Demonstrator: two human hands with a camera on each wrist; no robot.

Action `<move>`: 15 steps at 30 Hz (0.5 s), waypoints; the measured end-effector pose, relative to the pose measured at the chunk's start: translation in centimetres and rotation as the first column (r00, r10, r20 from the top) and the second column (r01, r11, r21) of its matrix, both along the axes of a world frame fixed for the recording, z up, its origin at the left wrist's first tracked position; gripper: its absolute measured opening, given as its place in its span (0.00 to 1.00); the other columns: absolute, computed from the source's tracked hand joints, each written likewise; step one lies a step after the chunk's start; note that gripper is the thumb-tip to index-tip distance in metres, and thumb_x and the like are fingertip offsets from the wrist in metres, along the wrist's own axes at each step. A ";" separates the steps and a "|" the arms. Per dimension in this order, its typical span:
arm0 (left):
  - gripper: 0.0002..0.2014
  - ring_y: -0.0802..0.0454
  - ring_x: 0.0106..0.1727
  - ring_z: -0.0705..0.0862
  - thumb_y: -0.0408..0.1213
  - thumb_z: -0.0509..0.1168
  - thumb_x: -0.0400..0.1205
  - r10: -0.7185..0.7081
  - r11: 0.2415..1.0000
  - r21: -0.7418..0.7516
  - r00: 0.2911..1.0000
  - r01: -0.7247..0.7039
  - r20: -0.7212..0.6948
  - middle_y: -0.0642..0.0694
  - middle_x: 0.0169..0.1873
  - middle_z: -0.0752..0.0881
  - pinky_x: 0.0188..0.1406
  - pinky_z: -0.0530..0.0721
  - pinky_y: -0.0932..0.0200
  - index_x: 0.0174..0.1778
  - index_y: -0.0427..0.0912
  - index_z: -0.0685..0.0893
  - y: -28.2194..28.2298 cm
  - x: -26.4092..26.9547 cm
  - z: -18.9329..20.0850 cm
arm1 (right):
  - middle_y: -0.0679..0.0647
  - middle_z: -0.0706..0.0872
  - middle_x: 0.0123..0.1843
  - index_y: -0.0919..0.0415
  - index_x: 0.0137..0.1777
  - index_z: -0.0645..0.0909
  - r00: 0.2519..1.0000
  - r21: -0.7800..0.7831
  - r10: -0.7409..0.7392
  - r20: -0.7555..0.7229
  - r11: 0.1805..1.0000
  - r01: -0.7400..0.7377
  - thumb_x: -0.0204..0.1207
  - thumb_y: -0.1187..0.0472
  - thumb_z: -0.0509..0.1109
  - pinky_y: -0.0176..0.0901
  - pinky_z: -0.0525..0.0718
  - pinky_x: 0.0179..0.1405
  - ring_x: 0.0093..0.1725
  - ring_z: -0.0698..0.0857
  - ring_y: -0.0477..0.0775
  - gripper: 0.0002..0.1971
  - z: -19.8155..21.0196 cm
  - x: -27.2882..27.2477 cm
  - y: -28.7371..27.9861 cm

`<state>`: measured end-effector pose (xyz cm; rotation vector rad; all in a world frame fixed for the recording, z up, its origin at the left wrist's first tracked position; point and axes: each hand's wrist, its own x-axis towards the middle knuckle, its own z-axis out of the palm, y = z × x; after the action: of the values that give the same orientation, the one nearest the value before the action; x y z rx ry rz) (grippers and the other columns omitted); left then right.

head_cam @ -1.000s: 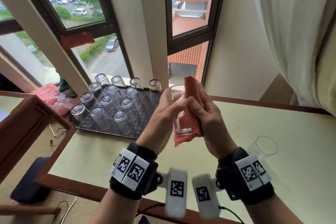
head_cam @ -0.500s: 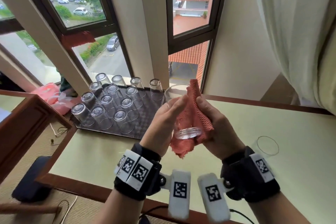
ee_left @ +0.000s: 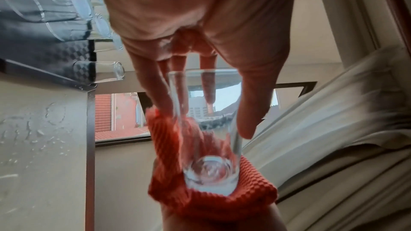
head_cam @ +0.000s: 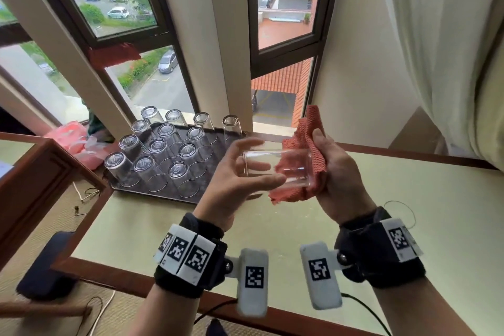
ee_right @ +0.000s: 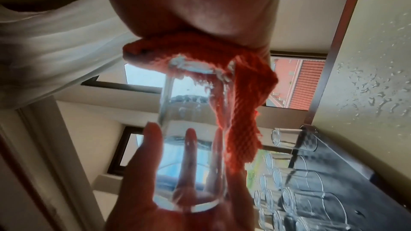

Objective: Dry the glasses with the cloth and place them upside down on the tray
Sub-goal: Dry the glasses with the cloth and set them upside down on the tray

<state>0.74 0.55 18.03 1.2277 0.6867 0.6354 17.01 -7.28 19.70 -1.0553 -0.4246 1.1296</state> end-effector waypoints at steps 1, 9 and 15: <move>0.34 0.53 0.43 0.91 0.34 0.84 0.55 -0.006 1.000 -0.001 1.000 0.006 0.006 0.45 0.45 0.91 0.39 0.89 0.59 0.58 0.55 0.84 -0.2 0.0 -0.1 | 0.72 0.83 0.67 0.60 0.69 0.78 1.000 0.003 -0.001 0.023 1.000 0.001 0.89 0.52 0.54 0.73 0.82 0.65 0.58 0.87 0.70 0.18 0.3 -0.2 0.1; 0.30 0.43 0.49 0.92 0.40 0.84 0.51 0.052 0.997 0.046 0.997 -0.054 0.054 0.37 0.53 0.87 0.43 0.91 0.49 0.51 0.57 0.88 0.3 -0.7 0.2 | 0.66 0.85 0.60 0.58 0.67 0.79 0.995 -0.004 0.086 0.057 0.996 -0.086 0.89 0.46 0.51 0.77 0.84 0.59 0.52 0.88 0.65 0.22 0.2 -1.3 -0.1; 0.39 0.43 0.46 0.93 0.43 0.89 0.46 0.093 0.984 0.143 0.990 -0.108 0.107 0.37 0.51 0.87 0.42 0.90 0.54 0.55 0.50 0.86 0.5 -0.7 1.9 | 0.65 0.83 0.63 0.55 0.74 0.77 0.993 0.028 0.089 0.077 0.995 -0.092 0.89 0.48 0.52 0.70 0.84 0.64 0.59 0.85 0.64 0.21 1.0 -1.6 0.3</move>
<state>0.02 1.02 19.90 1.2946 0.6292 0.8385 15.38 -6.97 20.73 -1.0618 -0.5533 1.1622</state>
